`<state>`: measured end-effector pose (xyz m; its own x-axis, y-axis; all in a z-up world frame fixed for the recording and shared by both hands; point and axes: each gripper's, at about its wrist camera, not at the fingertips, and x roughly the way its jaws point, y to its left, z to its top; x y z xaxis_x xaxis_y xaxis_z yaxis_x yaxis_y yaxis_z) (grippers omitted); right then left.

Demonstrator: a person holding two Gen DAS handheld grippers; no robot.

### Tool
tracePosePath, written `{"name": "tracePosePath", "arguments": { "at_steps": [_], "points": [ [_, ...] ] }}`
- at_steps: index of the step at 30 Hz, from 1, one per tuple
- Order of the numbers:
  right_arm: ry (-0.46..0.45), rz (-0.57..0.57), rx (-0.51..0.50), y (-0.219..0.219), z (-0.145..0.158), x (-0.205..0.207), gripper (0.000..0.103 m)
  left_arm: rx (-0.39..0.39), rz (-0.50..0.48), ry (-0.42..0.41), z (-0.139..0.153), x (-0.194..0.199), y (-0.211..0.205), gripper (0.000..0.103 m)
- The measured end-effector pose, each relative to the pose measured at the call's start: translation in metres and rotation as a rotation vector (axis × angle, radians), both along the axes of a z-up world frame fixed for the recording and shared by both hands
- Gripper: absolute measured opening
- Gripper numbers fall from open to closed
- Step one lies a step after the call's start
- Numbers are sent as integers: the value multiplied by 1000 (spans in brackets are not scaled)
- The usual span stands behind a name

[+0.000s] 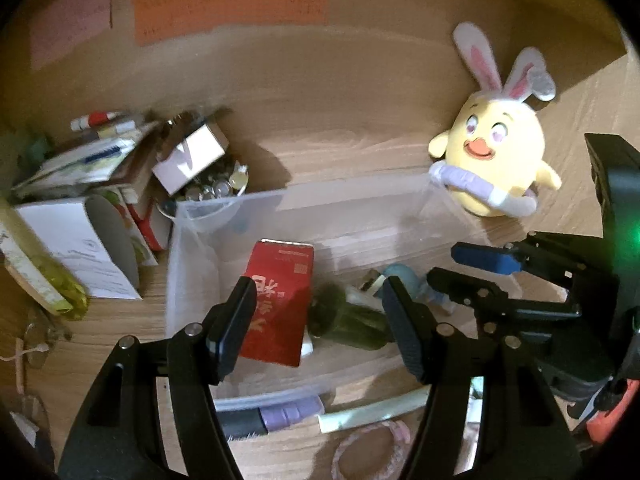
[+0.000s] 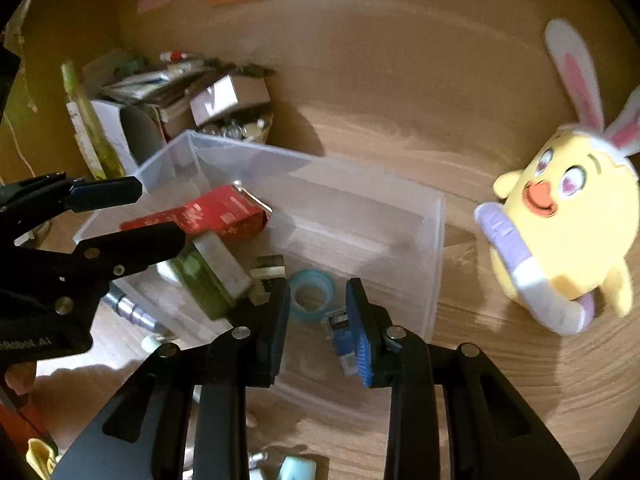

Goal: Organize objects
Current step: 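Carry the green bottle and blue Max box into the clear box, release both, then grasp the purple-capped spray bottle with the left tool while the right tool grasps the mint tube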

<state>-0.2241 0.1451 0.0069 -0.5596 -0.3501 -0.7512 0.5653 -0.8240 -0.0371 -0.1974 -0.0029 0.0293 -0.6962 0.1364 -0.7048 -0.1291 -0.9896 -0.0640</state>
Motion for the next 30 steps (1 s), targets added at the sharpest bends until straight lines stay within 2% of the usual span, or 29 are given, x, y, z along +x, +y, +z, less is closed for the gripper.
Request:
{"name": "tracePosePath", "arguments": {
  "at_steps": [8, 10, 13, 16, 21, 26, 30],
  "points": [
    [124, 3, -75, 18, 38, 39, 50, -10, 26, 78, 23, 42, -10, 77],
    [149, 6, -90, 23, 45, 51, 53, -10, 37, 89, 26, 53, -16, 84],
    [171, 7, -107, 31, 49, 64, 58, -16, 53, 91, 24, 67, -24, 89],
    [175, 3, -116, 37, 46, 73, 62, -29, 64, 67, 14, 75, -28, 90],
    [143, -7, -109, 49, 29, 85, 64, -49, 75, -21, -21, 75, -30, 92],
    [74, -21, -96, 60, 2, 88, 64, -12, 73, -112, -53, 66, -30, 92],
    [8, -32, -82, 71, -21, 87, 64, -12, 97, -170, -72, 54, -29, 92]
  ]
}}
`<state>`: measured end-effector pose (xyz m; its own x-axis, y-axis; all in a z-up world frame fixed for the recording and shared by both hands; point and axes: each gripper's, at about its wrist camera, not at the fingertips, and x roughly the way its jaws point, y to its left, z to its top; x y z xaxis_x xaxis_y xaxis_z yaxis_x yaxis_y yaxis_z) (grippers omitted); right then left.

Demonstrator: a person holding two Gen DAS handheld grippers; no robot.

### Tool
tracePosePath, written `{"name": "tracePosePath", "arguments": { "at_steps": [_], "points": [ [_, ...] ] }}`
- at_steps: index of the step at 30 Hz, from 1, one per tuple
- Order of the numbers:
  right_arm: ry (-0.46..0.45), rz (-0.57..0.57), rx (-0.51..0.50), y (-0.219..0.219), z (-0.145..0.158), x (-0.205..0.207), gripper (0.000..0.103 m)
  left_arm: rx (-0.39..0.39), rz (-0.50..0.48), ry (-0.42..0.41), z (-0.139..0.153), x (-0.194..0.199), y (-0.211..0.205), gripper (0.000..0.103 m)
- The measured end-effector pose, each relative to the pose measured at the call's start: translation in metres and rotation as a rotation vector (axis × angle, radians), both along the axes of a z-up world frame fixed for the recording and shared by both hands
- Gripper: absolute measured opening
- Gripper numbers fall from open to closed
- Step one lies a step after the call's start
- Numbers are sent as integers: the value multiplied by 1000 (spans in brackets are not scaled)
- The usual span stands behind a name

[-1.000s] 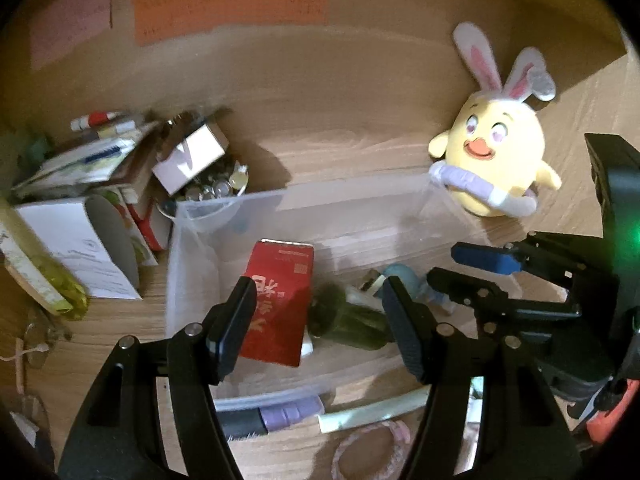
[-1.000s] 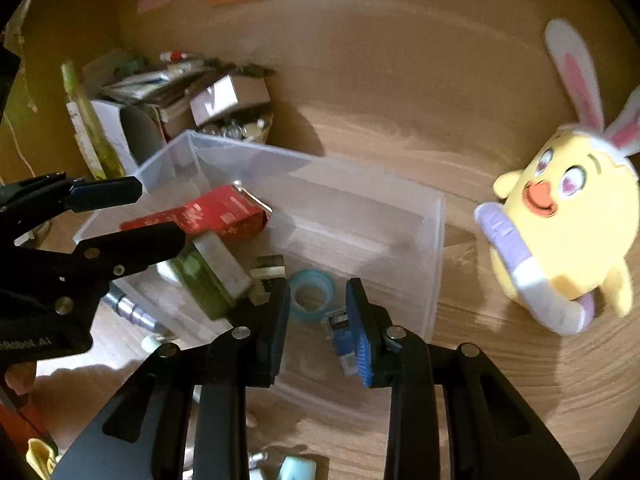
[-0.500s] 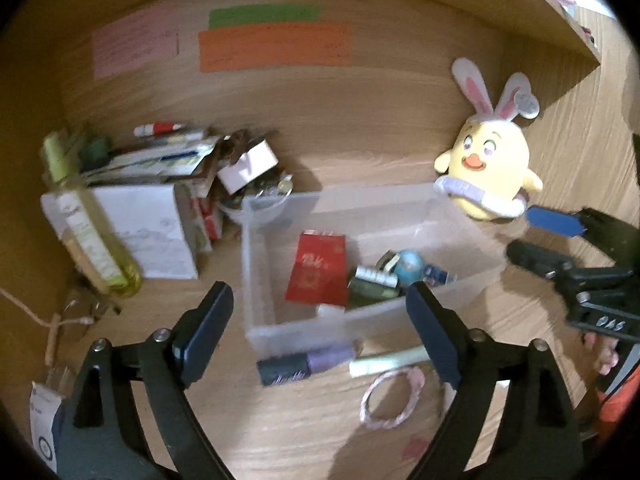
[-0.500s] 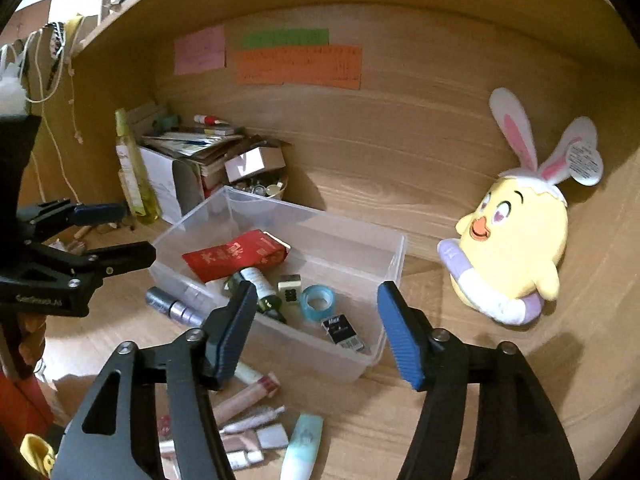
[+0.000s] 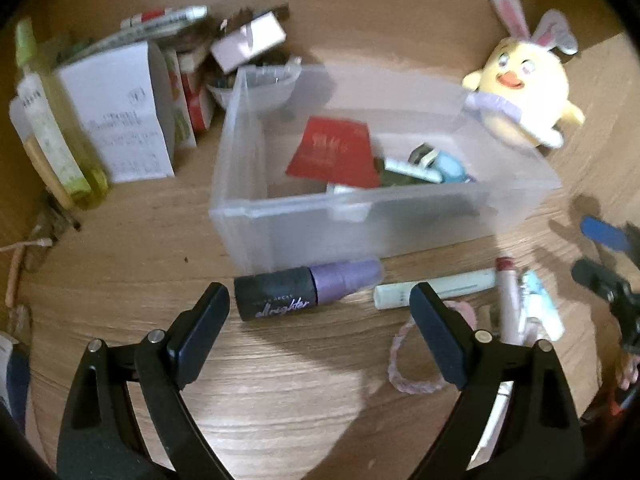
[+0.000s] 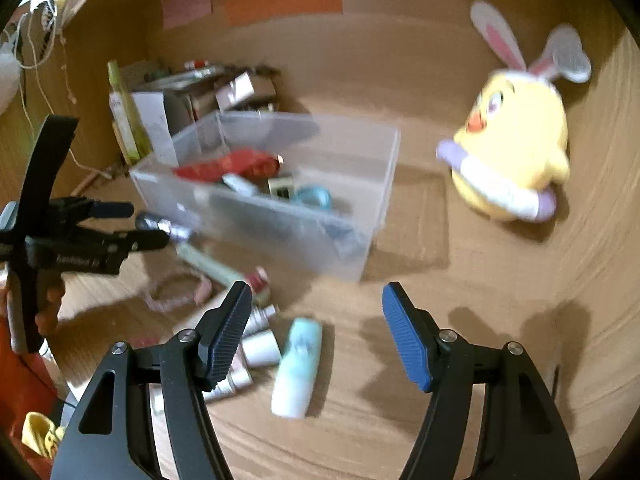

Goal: Organize objects
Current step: 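Grasp the purple-capped spray bottle with the left tool while the right tool grasps the mint tube, then carry the spray bottle and mint tube into the clear box, open both tools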

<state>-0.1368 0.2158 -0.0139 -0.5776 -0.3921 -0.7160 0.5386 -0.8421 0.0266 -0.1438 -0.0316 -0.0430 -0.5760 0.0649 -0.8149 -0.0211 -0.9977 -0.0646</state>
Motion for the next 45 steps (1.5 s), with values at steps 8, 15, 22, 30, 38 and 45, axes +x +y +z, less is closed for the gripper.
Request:
{"name": "tracePosePath", "arguments": {
  "at_steps": [8, 15, 22, 30, 38, 45],
  "points": [
    [-79, 24, 20, 10, -26, 1, 64, 4, 61, -30, -11, -13, 2, 95],
    [-119, 40, 34, 8, -42, 0, 63, 12, 107, -52, -19, -19, 0, 95],
    [-130, 46, 34, 16, -40, 0, 52, -38, 85, -59, -20, -22, 5, 95],
    [-94, 83, 88, -2, -45, 4, 28, -23, 82, -47, -19, -15, 0, 92],
    [-95, 47, 72, -1, -46, 1, 23, 27, 120, -22, -13, 7, -17, 92],
    [-64, -7, 14, 14, -30, 1, 23, 12, 124, 58, 11, 30, -19, 92]
  ]
}}
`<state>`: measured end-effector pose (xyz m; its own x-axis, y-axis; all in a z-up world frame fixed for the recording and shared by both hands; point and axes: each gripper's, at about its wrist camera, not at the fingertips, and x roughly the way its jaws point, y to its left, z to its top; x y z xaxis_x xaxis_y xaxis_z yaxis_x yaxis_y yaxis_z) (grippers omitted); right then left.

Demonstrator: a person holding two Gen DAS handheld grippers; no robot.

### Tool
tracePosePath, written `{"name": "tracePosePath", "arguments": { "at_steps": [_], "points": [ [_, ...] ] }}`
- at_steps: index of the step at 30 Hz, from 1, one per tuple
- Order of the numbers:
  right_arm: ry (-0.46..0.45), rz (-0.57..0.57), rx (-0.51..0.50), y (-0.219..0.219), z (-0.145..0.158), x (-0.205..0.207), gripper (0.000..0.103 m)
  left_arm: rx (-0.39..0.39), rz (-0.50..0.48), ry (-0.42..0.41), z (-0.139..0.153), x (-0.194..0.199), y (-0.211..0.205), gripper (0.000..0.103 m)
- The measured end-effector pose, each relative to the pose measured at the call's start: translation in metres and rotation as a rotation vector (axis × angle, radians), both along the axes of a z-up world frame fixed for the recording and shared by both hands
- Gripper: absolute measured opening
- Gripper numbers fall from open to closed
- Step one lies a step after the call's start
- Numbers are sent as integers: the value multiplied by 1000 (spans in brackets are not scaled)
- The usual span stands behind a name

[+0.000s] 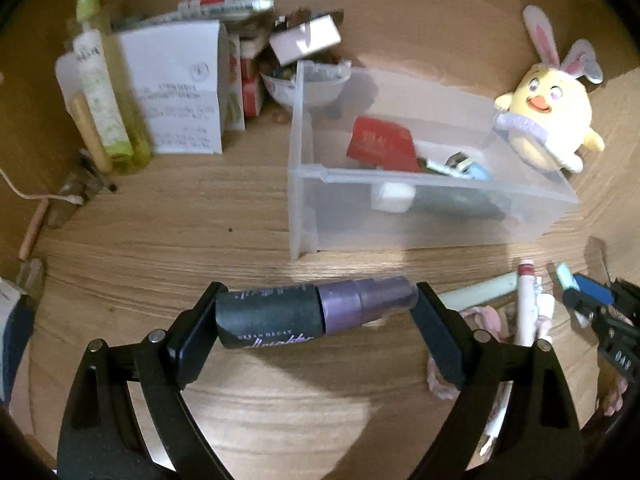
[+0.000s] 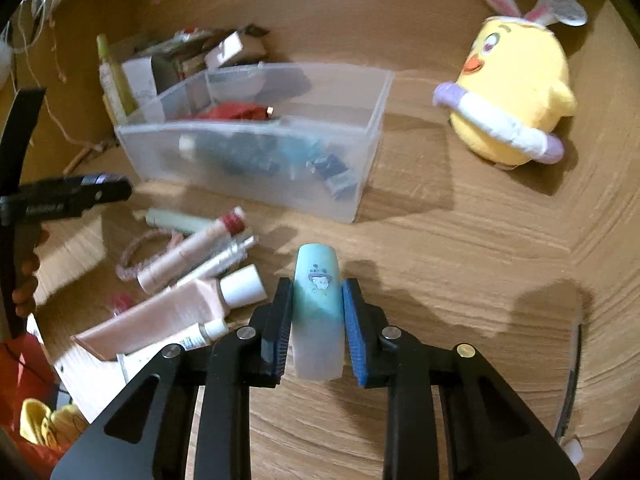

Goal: Organize objects
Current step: 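Carry the spray bottle and mint tube into the clear box, open both tools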

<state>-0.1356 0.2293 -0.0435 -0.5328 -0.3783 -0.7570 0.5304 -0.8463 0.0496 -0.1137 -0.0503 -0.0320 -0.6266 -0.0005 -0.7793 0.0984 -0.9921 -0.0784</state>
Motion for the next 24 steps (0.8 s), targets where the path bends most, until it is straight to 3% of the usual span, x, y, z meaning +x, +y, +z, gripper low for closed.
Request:
{"name": "tracePosePath", "arguments": {
  "at_steps": [10, 17, 24],
  "points": [
    [104, 3, -131, -3, 50, -3, 23, -24, -80, 162, 57, 29, 16, 92],
    [196, 22, -164, -24, 87, -18, 23, -18, -120, 240, 88, 4, 27, 92],
    [240, 21, -166, -48, 104, -36, 23, -7, -136, 234, 98, -31, 30, 92]
  ]
}}
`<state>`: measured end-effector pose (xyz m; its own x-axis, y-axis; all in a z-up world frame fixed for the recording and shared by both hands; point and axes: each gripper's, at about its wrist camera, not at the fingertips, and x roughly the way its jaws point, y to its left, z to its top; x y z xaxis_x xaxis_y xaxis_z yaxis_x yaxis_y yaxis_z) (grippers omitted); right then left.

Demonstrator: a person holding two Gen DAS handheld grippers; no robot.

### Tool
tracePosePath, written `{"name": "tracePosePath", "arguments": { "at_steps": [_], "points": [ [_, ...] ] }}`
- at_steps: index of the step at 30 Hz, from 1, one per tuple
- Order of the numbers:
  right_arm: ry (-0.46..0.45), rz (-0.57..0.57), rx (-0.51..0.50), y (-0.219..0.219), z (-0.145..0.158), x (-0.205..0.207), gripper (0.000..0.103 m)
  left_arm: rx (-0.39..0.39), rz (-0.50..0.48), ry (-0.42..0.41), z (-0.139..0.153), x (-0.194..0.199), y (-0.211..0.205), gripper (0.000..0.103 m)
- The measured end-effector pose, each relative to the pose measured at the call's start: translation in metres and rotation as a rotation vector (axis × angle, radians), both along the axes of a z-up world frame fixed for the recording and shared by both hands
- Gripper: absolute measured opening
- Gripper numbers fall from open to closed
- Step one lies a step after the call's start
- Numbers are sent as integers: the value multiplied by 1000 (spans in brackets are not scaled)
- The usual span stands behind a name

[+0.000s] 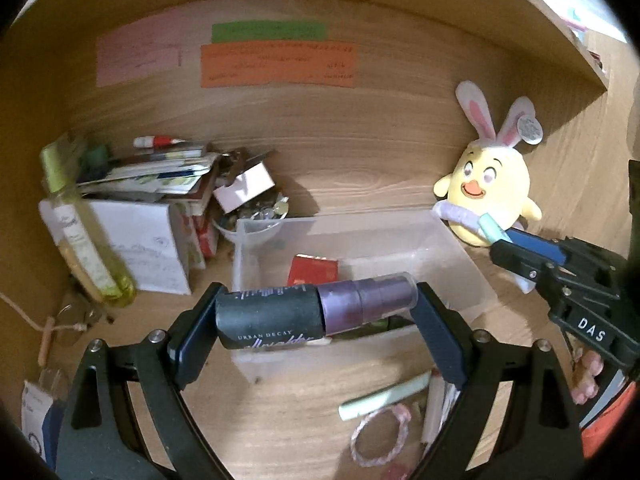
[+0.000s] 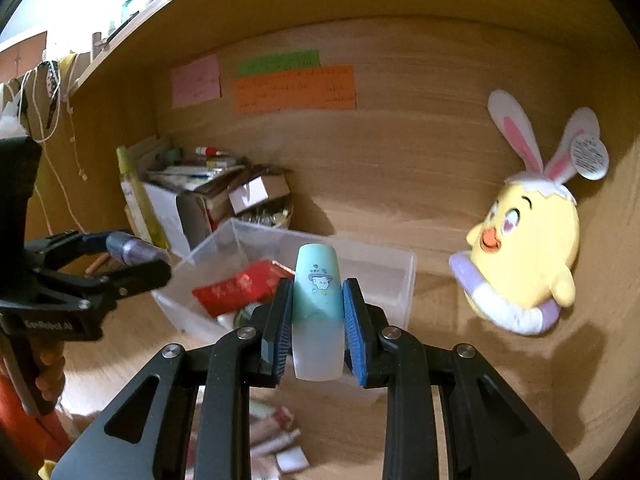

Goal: Organize objects
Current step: 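Carry the spray bottle and mint tube into the clear box, open both tools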

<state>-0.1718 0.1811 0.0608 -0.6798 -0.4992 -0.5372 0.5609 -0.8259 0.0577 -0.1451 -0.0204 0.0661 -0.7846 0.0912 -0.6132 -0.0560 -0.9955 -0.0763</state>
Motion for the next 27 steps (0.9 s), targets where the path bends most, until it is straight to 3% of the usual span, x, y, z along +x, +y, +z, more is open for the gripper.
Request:
{"name": "tracePosePath", "arguments": {
  "at_steps": [9, 15, 27],
  "points": [
    [-107, -16, 69, -22, -34, -41, 23, 7, -56, -131, -35, -48, 10, 92],
    [-201, -5, 104, -25, -62, -62, 23, -36, -77, -190, -57, -71, 20, 92],
    [-203, -16, 171, -32, -78, -67, 23, -39, -101, -232, -69, -86, 26, 93]
  ]
}}
